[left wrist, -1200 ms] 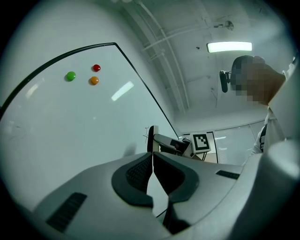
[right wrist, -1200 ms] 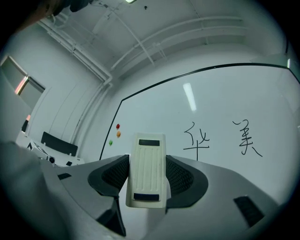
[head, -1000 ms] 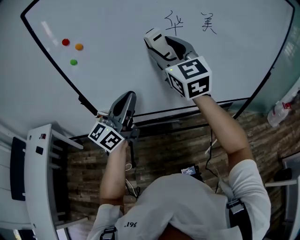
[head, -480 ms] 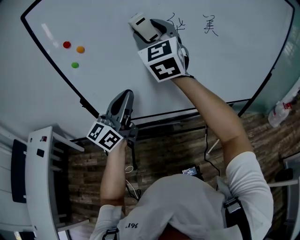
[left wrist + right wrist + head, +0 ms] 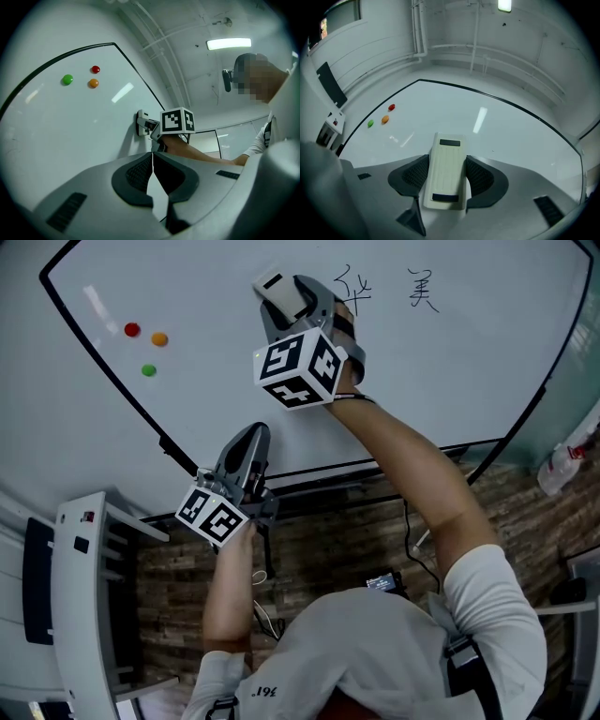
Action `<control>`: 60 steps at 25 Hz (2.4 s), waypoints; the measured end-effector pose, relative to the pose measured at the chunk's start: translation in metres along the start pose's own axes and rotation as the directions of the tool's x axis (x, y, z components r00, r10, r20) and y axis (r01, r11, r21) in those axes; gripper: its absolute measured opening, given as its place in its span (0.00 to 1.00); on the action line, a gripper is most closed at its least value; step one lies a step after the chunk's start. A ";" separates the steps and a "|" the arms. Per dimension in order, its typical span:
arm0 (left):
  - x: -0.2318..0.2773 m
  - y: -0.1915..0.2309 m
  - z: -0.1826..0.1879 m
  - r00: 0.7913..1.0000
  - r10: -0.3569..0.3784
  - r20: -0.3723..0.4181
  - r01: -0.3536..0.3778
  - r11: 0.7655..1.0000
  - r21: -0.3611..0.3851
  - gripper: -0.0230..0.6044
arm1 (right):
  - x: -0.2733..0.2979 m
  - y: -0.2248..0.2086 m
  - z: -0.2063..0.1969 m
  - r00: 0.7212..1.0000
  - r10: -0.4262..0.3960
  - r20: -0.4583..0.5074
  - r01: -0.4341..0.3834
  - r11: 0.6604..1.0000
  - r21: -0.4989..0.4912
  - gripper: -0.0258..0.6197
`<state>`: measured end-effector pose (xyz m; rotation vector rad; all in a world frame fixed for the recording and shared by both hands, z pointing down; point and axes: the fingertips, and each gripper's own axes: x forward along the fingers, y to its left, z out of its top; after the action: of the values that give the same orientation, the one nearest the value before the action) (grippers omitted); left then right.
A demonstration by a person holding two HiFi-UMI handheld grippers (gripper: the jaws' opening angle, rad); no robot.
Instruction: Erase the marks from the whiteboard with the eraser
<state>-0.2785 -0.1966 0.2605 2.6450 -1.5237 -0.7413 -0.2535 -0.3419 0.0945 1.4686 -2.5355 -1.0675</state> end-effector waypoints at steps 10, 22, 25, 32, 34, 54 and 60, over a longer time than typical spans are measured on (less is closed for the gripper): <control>0.008 -0.009 -0.009 1.000 -0.005 -0.015 0.005 1.000 -0.011 0.06 | -0.005 -0.020 -0.008 0.999 -0.017 -0.027 0.018 0.999 0.027 0.44; 0.026 -0.028 -0.022 0.999 -0.030 -0.032 0.030 0.999 -0.023 0.06 | -0.016 -0.066 -0.032 0.997 -0.055 -0.058 0.057 0.998 0.032 0.44; 0.031 -0.033 -0.025 0.999 -0.036 -0.038 0.035 0.999 -0.025 0.06 | -0.019 -0.078 -0.038 0.996 -0.067 -0.064 0.070 0.997 0.042 0.44; 0.044 -0.042 -0.036 0.997 -0.052 -0.048 0.050 0.998 -0.032 0.06 | -0.029 -0.110 -0.057 0.991 -0.105 -0.082 0.109 0.993 0.047 0.44; 0.048 -0.045 -0.040 0.997 -0.058 -0.052 0.056 0.998 -0.037 0.06 | -0.032 -0.120 -0.064 0.989 -0.116 -0.089 0.121 0.992 0.044 0.44; 0.096 -0.074 -0.070 0.990 -0.115 -0.081 0.110 0.992 -0.067 0.06 | -0.062 -0.217 -0.122 0.965 -0.211 -0.156 0.216 0.976 0.010 0.44; 0.107 -0.082 -0.077 0.988 -0.127 -0.091 0.121 0.990 -0.072 0.06 | -0.071 -0.242 -0.139 0.956 -0.237 -0.173 0.238 0.971 -0.012 0.44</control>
<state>-0.1364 -0.2587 0.2677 2.7029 -1.2992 -0.6480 0.0166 -0.4409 0.0850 1.8188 -2.2933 -0.9050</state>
